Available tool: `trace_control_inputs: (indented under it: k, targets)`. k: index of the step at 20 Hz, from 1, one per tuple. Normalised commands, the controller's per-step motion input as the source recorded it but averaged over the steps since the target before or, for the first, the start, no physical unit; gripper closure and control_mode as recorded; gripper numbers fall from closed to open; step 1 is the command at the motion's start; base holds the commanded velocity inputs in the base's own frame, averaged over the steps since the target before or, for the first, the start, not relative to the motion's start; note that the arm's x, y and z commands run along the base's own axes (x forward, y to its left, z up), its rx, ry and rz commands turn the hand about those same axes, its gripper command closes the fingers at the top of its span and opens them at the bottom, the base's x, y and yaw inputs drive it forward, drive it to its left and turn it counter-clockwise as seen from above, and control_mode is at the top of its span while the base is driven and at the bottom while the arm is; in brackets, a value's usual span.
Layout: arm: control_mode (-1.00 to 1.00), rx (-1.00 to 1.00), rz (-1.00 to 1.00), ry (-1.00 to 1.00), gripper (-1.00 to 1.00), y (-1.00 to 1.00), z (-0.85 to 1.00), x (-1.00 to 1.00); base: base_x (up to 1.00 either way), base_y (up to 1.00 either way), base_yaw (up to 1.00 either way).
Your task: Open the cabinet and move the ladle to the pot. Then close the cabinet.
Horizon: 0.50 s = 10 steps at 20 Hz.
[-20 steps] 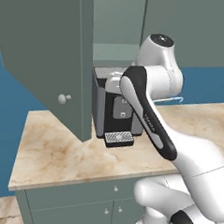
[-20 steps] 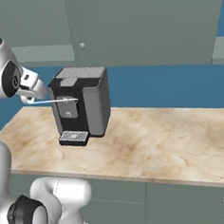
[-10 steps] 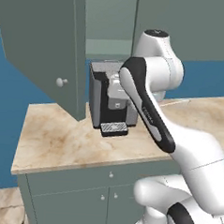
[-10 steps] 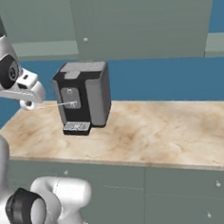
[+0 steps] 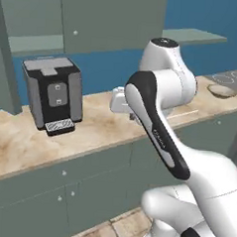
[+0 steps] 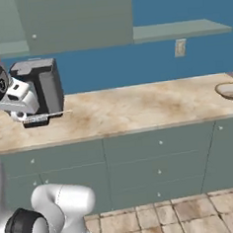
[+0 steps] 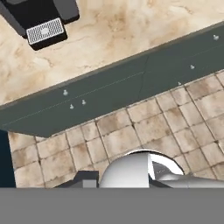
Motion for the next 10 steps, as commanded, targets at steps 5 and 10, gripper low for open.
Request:
trace_control_inputs:
  k: [5, 10]
  targets:
    - [1.00, 0.00, 0.00, 0.00, 1.00, 0.00, 0.00, 0.00, 0.00, -0.17, -0.96]
    - [1.00, 0.00, 0.00, 0.00, 1.00, 0.00, 0.00, 0.00, 0.43, -0.66, -0.16]
